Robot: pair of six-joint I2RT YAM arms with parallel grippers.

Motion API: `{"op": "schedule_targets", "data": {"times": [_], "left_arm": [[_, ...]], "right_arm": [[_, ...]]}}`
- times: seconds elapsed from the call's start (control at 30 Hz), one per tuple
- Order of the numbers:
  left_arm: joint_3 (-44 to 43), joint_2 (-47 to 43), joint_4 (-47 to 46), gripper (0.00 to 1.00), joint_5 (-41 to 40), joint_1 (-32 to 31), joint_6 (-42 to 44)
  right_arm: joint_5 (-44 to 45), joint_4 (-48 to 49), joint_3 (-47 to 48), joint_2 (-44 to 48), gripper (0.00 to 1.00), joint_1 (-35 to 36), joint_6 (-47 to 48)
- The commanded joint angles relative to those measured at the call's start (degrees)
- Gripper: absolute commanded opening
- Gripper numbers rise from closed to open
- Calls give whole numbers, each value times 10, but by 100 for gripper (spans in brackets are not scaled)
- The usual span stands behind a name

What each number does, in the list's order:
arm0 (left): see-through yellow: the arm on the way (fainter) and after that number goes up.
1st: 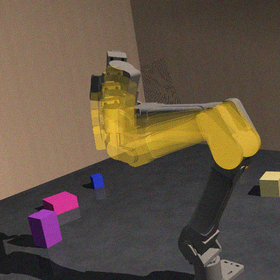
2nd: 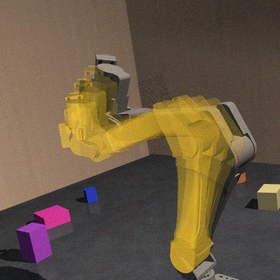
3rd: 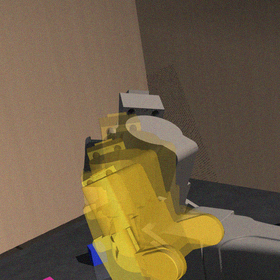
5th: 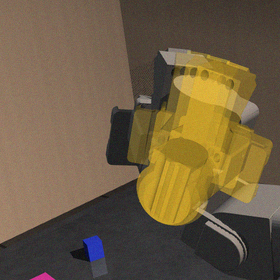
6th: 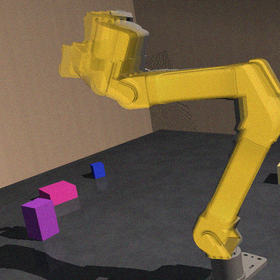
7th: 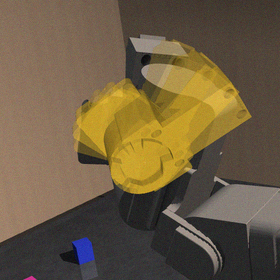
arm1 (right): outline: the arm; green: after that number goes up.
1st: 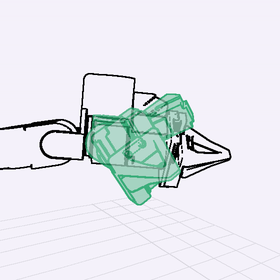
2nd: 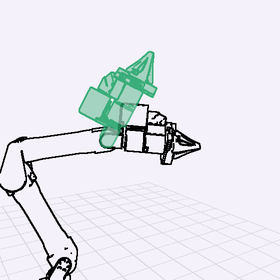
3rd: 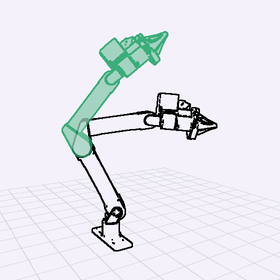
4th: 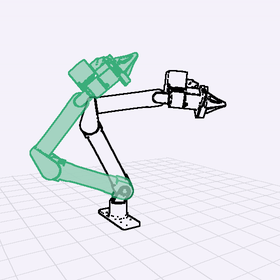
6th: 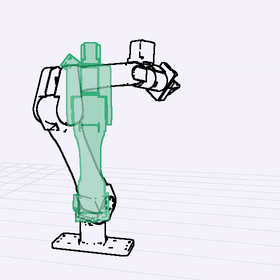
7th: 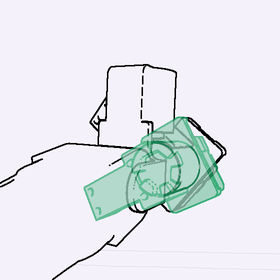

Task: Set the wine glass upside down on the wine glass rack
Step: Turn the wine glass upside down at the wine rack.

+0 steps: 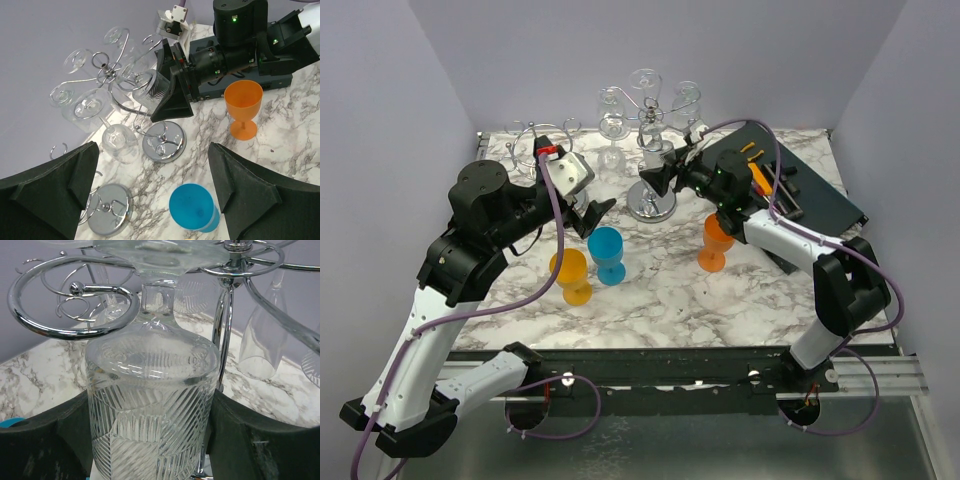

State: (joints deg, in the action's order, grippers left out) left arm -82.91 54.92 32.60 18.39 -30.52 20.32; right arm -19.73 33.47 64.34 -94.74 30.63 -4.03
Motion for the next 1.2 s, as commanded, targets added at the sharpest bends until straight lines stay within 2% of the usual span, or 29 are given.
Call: {"op": "schedule_targets", "data": {"times": [0.0, 0.57, 1.07, 1.17], "left_arm": [[-4, -1, 6, 99, -13, -3, -6], [-5, 3, 11, 99, -18, -3, -1], [-12, 17, 14, 99, -44, -3, -7], [-14, 20, 15, 99, -50, -3, -8]], "right_arm": [[-24, 61, 20, -4, 0, 1, 7], [6, 120, -22, 0, 0, 37, 15], [35, 198, -95, 36, 0, 45, 34], [35, 206, -102, 40, 0, 46, 61]]}}
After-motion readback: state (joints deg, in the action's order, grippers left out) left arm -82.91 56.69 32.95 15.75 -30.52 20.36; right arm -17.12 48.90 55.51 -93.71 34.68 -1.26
